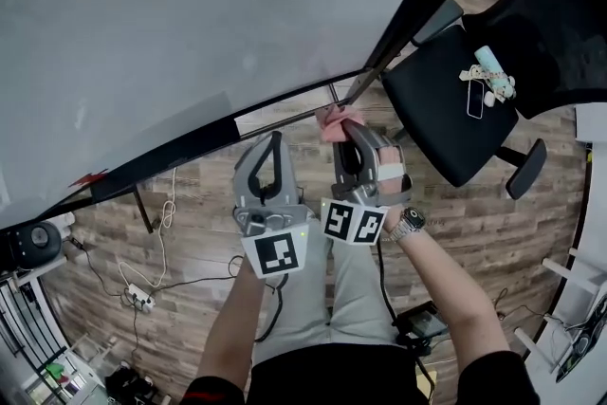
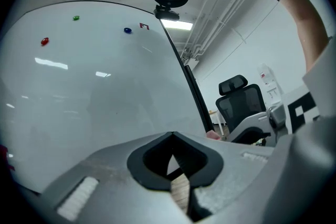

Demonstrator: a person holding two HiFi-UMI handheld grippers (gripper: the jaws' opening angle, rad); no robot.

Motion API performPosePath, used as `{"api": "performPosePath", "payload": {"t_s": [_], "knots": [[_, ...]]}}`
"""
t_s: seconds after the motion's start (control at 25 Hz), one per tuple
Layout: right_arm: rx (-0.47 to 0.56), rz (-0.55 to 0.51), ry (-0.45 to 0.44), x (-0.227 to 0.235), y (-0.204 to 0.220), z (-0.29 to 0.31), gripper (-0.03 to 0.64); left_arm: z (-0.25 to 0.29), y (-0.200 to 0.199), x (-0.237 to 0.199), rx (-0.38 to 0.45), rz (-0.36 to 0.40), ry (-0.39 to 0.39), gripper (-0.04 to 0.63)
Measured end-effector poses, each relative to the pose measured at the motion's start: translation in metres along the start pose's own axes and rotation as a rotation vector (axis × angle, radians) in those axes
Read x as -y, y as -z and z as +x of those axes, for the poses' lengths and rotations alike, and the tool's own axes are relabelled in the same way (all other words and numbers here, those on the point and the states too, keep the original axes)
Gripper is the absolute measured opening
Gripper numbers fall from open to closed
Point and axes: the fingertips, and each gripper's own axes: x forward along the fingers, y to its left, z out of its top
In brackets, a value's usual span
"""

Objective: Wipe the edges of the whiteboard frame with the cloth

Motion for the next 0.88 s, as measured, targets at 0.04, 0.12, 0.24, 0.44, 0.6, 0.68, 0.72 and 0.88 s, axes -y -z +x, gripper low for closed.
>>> {"api": "performPosePath", "payload": {"t_s": [0.04,0.12,0.24,0.44,0.6,0.68,0.72,0.88], "knots": [[0.004,0.023,-0.007,-0.002,-0.005,-0.002,0.052,-0.003,-0.001,-0.004,-0.006,0.0,-0.009,-0.003],[0.013,0.06,-0.026,-0.007,-0.018,-0.007,0.052,-0.012,-0.004,-0.014,-0.019,0.001,-0.027,-0.003],[0.051,0.086,-0.057,-0.014,-0.044,-0.015,0.052,-0.026,-0.007,-0.031,-0.043,-0.005,-0.055,-0.003],[0.12,0.176,-0.084,-0.013,-0.098,-0.03,0.052,-0.053,-0.021,-0.062,-0.052,-0.034,-0.101,-0.003],[0.178,0.273,-0.09,-0.006,-0.142,-0.05,0.052,-0.074,-0.039,-0.088,-0.042,-0.056,-0.147,-0.003],[0.202,0.314,-0.086,-0.003,-0.161,-0.063,0.052,-0.086,-0.05,-0.1,-0.032,-0.08,-0.173,-0.003],[0.207,0.337,-0.084,-0.001,-0.169,-0.069,0.052,-0.092,-0.056,-0.105,-0.023,-0.091,-0.185,-0.003],[0.244,0.449,-0.078,0.012,-0.203,-0.092,0.052,-0.112,-0.088,-0.126,0.04,-0.114,-0.229,-0.003]]}}
